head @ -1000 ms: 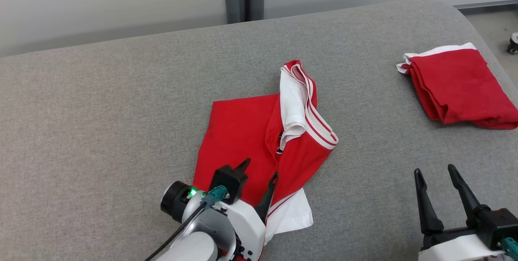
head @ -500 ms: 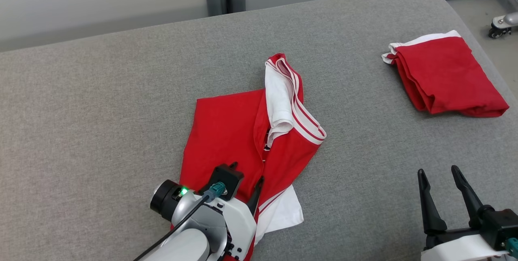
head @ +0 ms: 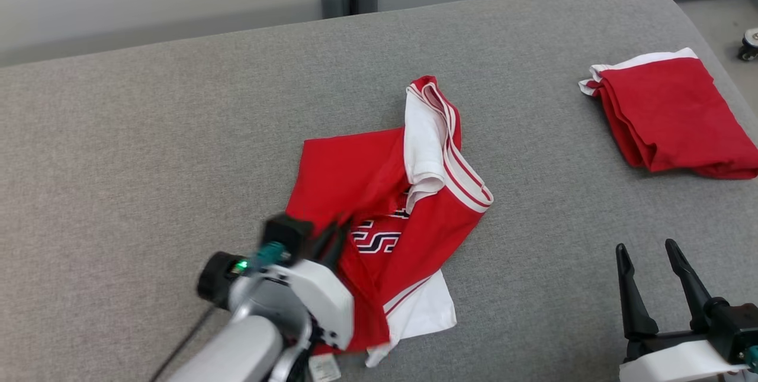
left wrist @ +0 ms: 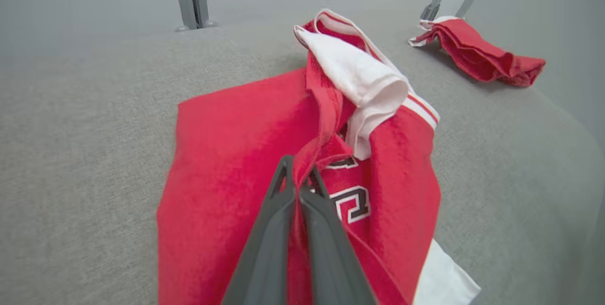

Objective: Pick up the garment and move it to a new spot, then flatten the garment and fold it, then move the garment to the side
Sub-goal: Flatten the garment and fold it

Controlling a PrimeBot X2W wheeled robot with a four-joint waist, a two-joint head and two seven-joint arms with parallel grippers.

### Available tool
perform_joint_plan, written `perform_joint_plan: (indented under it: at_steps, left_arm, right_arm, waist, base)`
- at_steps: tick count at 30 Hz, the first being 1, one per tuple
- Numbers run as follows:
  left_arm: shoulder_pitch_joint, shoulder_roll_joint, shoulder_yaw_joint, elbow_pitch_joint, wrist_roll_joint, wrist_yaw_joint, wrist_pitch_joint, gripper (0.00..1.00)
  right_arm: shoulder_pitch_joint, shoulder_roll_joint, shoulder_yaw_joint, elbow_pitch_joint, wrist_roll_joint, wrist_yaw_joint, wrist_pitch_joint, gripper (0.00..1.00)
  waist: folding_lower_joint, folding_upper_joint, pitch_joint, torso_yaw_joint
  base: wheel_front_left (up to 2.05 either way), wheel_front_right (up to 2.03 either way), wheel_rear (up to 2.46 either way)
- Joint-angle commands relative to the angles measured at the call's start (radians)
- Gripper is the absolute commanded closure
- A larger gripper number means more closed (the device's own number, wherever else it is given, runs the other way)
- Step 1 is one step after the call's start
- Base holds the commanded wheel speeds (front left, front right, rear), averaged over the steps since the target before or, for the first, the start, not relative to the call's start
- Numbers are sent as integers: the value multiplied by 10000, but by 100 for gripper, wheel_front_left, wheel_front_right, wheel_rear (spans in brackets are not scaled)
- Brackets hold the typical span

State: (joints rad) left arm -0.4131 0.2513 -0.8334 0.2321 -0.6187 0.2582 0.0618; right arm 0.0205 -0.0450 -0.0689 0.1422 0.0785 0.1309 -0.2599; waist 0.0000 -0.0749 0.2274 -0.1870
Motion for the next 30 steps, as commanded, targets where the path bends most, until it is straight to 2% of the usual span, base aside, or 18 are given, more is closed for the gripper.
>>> perform_joint_plan:
  at_steps: [1, 4, 7, 8, 9, 10, 12, 14, 16, 19, 20, 22, 23, 26, 30]
  left_arm:
    - [273, 269, 521, -340, -343, 193, -227, 100]
    - [828, 715, 1714, -1113, -1207, 428, -613, 100]
    - [1468, 1459, 2853, -1470, -1948, 613, -821, 100]
    - [1468, 1459, 2853, -1470, -1948, 613, -821, 100]
    - [1843, 1643, 3486, -1432, -2664, 426, -790, 100]
    - [1843, 1643, 3486, -1432, -2664, 426, -790, 100]
    - [1971, 2101, 3912, -1061, -2929, 314, -764, 100]
    - [2005, 2082, 4458, -259, -3591, 2, -839, 100]
    - [1948, 2165, 4666, 408, -3678, -10, -980, 100]
    - [2039, 1825, 4952, 1090, -4110, -213, -1214, 100]
    - [2124, 1741, 5066, 1282, -4235, -282, -1311, 89]
    - [2247, 1622, 5307, 1662, -4398, -328, -1666, 47]
    - [2270, 1576, 5400, 1887, -4397, -290, -1866, 0]
    - [2285, 1458, 5637, 2360, -4268, -146, -2548, 0]
    - [2553, 1527, 6004, 2509, -3685, 346, -3131, 0]
  right_arm:
    - [105, -72, -66, -29, -29, -3, -41, 0]
    - [170, -73, -127, -38, -51, -3, -41, 0]
    - [257, -69, -173, -43, -82, -3, -41, 0]
    - [257, -69, -173, -43, -82, -3, -41, 0]
    - [270, -72, -196, -41, -109, -3, -41, 0]
    - [270, -72, -196, -41, -109, -3, -41, 0]
    - [232, -73, -157, -9, -152, -3, -41, 0]
    - [71, -72, -159, 6, -176, -3, -41, 0]
    - [25, -73, -124, 29, -203, -3, -41, 0]
    - [-17, -76, -121, 19, -219, -3, -41, 0]
    - [2, -75, -141, 6, -217, -3, -41, 0]
    - [82, -70, -170, 9, -221, -3, -41, 0]
    - [127, -70, -173, 20, -220, -3, -41, 0]
    - [201, -72, -183, 47, -234, -3, -41, 0]
    - [226, -72, -190, 78, -215, -3, -41, 0]
  waist:
    - [0, 0, -44, 82]
    - [0, 0, -91, 183]
    - [0, 0, -114, 338]
    - [0, 0, -114, 338]
    - [0, 0, -102, 462]
    - [0, 0, -102, 462]
    - [0, 0, -70, 556]
    - [0, 0, -9, 670]
    - [0, 0, 2, 692]
    - [0, 0, -3, 707]
    - [0, 0, -3, 722]
    - [0, 0, 1, 766]
    - [0, 0, 3, 790]
    - [0, 0, -14, 848]
    - [0, 0, -79, 895]
  base:
    - [0, 0, 0]
    - [0, 0, 0]
    - [0, 0, 0]
    - [0, 0, 0]
    - [0, 0, 0]
    - [0, 0, 0]
    - [0, 0, 0]
    - [0, 0, 0]
    - [0, 0, 0]
    - [0, 0, 0]
    - [0, 0, 0]
    - [0, 0, 0]
    - [0, 0, 0]
    - [0, 0, 0]
    - [0, 0, 0]
